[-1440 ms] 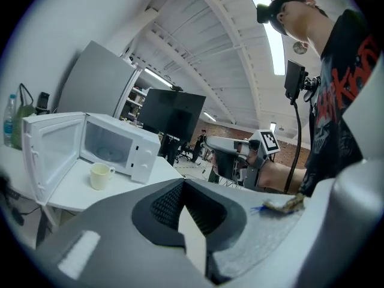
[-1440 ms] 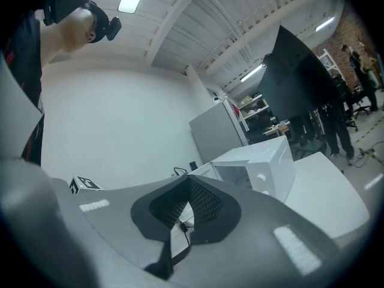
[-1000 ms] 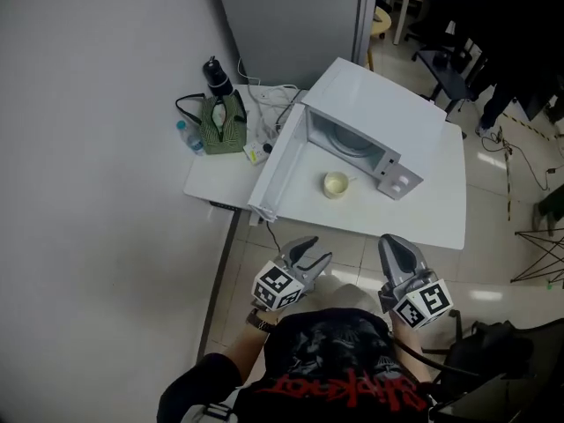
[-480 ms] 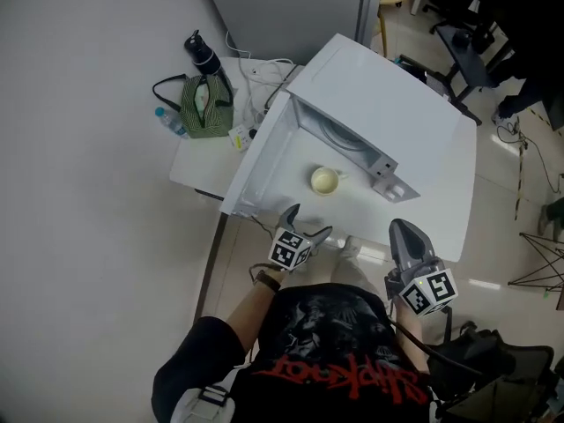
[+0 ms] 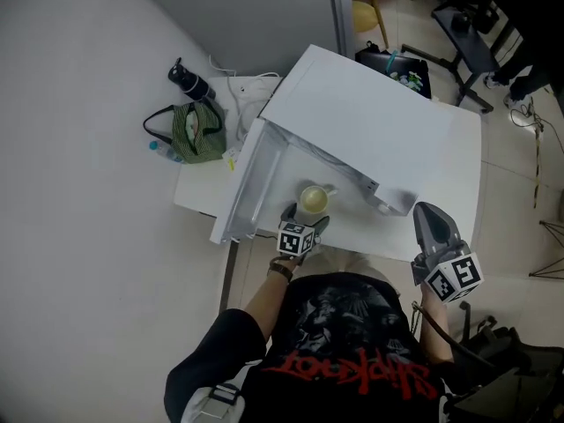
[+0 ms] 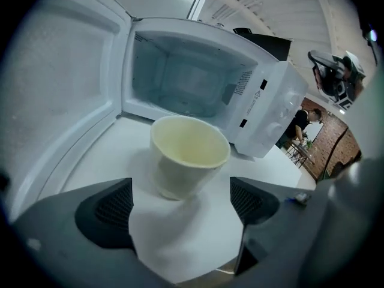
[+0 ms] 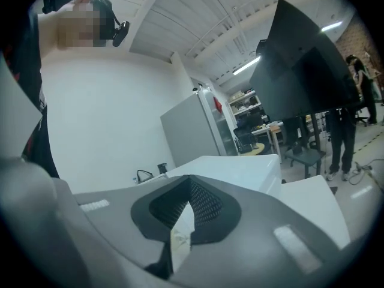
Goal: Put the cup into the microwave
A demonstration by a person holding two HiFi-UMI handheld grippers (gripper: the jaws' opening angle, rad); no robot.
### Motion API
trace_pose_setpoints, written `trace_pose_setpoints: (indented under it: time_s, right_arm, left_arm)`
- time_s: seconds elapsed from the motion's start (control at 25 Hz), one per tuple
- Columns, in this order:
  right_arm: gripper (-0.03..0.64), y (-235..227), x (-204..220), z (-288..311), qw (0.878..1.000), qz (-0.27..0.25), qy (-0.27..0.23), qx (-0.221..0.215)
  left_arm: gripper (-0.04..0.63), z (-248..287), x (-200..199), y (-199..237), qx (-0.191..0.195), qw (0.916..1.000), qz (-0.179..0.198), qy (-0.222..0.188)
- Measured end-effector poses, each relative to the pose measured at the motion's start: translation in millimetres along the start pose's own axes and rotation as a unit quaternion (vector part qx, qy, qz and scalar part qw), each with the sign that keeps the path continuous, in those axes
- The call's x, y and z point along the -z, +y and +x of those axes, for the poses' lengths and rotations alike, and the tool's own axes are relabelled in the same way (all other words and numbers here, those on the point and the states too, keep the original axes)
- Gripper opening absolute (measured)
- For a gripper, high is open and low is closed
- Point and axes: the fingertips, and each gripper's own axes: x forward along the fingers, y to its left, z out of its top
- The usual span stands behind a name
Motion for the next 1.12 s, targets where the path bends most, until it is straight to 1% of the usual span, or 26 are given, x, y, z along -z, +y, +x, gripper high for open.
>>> trace_pose_setpoints:
  time_s: [0.12,0.24,0.32,0.36,0.44,0.48,0.56,0.68,0.76,0.8,0.96,1.04,1.12]
  right_arm:
    - [0.000,-10.4,-3.0,2.6,0.999,0.004,-0.003,0.037]
    - [0.000,-2.0,-1.6,7.8,0.998,0.020,-0.012,0.052]
    - [0.000,3.8,-1.6,12.5,0.999,0.013,-0.010,0.052]
    - [0.000,5.4,-3.9,14.9,0.999,0.006,-0.009,0.051]
    - [0.000,7.1,-10.1,18.3,0.998,-0.005,-0.013,0.054]
    - [0.000,7.0,-12.4,19.2,0.998,-0.006,-0.016,0.057]
    - [0.000,6.7,-13.2,20.3,0.998,-0.003,-0.022,0.063]
    - [0.000,9.4,-9.2,20.6,0.998,-0.006,-0.022,0.061]
    - [0.001,8.0,-8.8,17.7,0.998,-0.005,-0.025,0.064]
    - [0.000,6.3,-9.6,15.2,0.997,-0.002,-0.029,0.067]
    - [0.000,1.0,-12.0,3.3,0.996,0.000,-0.037,0.082]
    - [0.000,-1.3,-11.5,-3.7,0.995,0.001,-0.037,0.090]
    - [0.000,-2.1,-10.9,-13.4,0.994,0.005,-0.041,0.102]
  left_arm:
    - [0.482,17.7,-8.6,-1.8,0.016,0.9989,0.042,0.006]
    - [0.482,28.7,-19.4,0.3,0.033,0.9958,0.085,0.002]
    - [0.476,35.6,-25.0,1.4,0.040,0.9945,0.096,-0.011]
    - [0.460,37.9,-27.7,2.1,0.042,0.9939,0.102,-0.012]
    - [0.459,38.8,-30.7,1.1,0.050,0.9922,0.114,-0.003]
    - [0.459,37.3,-31.0,-1.1,0.057,0.9915,0.117,0.000]
    - [0.459,29.2,-29.7,-6.3,0.074,0.9910,0.111,-0.004]
    - [0.459,7.7,-36.6,-4.9,0.082,0.9919,0.093,-0.025]
    - [0.459,-4.9,-54.6,1.9,0.078,0.9918,0.091,-0.045]
    - [0.459,-9.9,-67.3,5.4,0.074,0.9910,0.097,-0.055]
    - [0.459,-11.7,-131.3,12.1,0.062,0.9835,0.144,-0.089]
    - [0.459,-1.0,-157.0,11.0,0.061,0.9812,0.157,-0.094]
    - [0.459,13.4,-174.8,10.3,0.060,0.9800,0.167,-0.090]
